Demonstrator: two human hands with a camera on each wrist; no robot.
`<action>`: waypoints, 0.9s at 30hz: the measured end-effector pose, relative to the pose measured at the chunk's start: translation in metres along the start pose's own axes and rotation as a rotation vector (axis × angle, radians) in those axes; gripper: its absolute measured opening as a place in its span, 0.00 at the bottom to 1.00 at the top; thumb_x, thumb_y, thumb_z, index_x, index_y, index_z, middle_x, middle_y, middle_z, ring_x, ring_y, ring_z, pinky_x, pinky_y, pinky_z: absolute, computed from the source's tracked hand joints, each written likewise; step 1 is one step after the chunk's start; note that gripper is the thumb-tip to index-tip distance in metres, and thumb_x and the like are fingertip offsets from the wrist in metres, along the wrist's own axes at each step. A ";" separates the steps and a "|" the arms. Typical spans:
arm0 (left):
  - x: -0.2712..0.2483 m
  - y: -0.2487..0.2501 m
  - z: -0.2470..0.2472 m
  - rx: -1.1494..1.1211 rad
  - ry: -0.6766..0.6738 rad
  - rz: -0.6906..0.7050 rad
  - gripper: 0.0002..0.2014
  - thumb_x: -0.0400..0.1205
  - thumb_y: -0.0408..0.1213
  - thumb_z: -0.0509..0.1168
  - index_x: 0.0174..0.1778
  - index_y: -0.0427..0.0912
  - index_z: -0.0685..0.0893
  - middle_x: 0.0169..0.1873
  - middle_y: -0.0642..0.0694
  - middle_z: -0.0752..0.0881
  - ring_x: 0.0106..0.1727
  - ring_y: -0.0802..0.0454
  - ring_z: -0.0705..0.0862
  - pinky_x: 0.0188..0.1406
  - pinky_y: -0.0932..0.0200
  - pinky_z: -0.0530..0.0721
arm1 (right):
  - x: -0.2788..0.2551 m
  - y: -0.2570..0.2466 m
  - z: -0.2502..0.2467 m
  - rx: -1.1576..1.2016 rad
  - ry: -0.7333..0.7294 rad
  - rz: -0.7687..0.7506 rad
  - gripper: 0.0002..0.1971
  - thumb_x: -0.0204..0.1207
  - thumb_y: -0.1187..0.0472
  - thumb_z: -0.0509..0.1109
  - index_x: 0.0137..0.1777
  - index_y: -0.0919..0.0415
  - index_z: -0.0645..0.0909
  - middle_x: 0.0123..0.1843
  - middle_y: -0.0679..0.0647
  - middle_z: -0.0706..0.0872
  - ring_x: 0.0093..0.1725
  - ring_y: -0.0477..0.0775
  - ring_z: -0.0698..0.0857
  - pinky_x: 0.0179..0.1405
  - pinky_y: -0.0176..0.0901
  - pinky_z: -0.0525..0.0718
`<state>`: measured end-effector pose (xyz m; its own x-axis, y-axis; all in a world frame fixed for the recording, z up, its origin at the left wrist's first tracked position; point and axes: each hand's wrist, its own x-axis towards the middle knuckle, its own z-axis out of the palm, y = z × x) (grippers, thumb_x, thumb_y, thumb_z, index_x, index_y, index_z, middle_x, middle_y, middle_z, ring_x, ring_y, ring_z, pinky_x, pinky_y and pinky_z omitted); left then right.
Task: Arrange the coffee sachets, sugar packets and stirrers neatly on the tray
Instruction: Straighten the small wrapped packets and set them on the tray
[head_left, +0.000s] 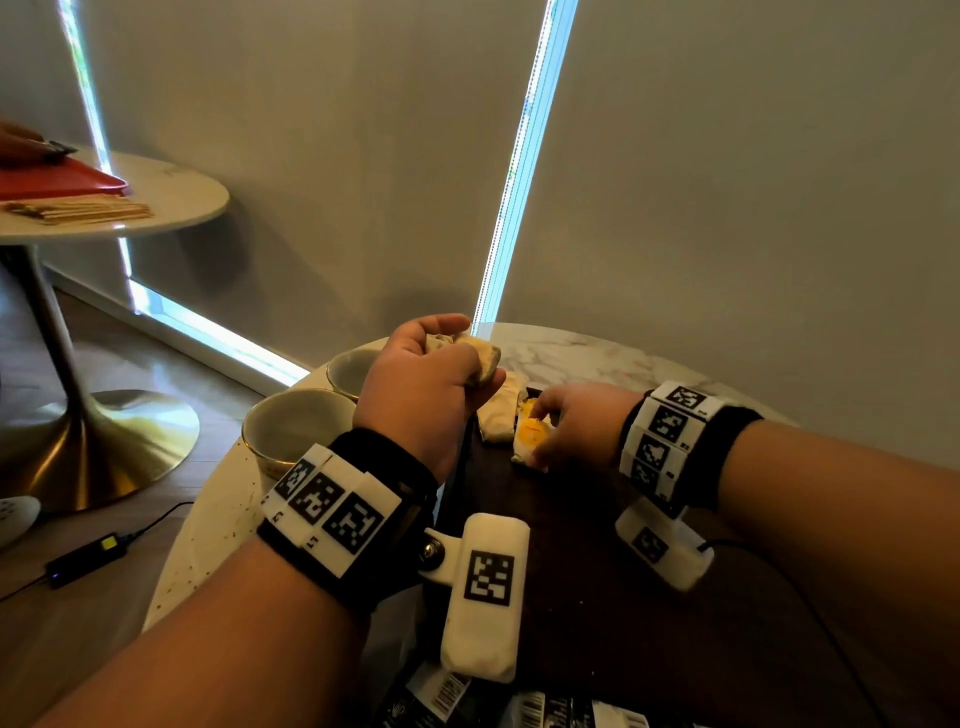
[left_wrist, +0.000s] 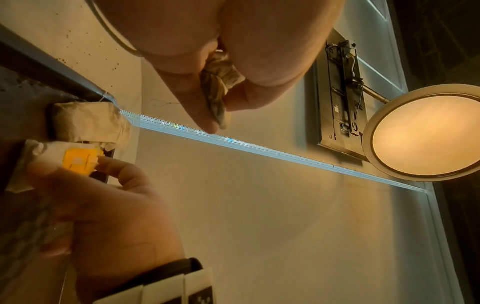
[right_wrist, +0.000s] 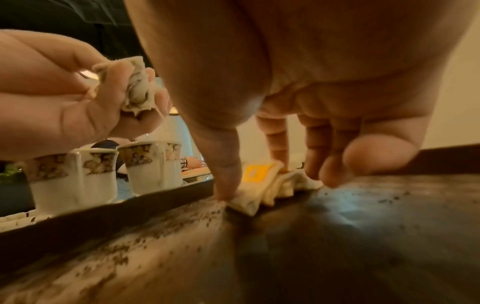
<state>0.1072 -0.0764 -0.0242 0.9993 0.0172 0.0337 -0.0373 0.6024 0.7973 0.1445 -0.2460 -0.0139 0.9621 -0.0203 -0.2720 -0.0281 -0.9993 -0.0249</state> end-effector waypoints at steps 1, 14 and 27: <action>-0.001 0.000 0.000 -0.002 -0.001 0.000 0.16 0.81 0.17 0.62 0.55 0.43 0.83 0.58 0.37 0.80 0.51 0.42 0.88 0.47 0.55 0.89 | 0.001 -0.001 0.003 -0.020 0.005 -0.002 0.31 0.71 0.45 0.80 0.73 0.46 0.76 0.65 0.48 0.84 0.60 0.50 0.82 0.59 0.43 0.82; 0.000 0.000 0.000 -0.006 0.005 -0.005 0.15 0.81 0.18 0.62 0.55 0.42 0.82 0.55 0.37 0.81 0.46 0.44 0.89 0.46 0.56 0.89 | 0.003 0.001 0.004 0.058 0.106 -0.010 0.32 0.71 0.52 0.79 0.76 0.48 0.74 0.61 0.49 0.84 0.53 0.48 0.82 0.53 0.43 0.86; -0.001 -0.001 0.000 0.017 -0.047 -0.021 0.17 0.81 0.16 0.60 0.57 0.42 0.81 0.54 0.37 0.82 0.47 0.42 0.88 0.46 0.50 0.91 | -0.013 -0.007 0.011 0.038 0.068 -0.159 0.13 0.81 0.53 0.70 0.63 0.49 0.86 0.53 0.43 0.85 0.53 0.45 0.83 0.54 0.39 0.84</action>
<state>0.1063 -0.0766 -0.0250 0.9985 -0.0327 0.0447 -0.0169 0.5884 0.8084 0.1287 -0.2387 -0.0206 0.9712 0.1350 -0.1965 0.1174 -0.9882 -0.0989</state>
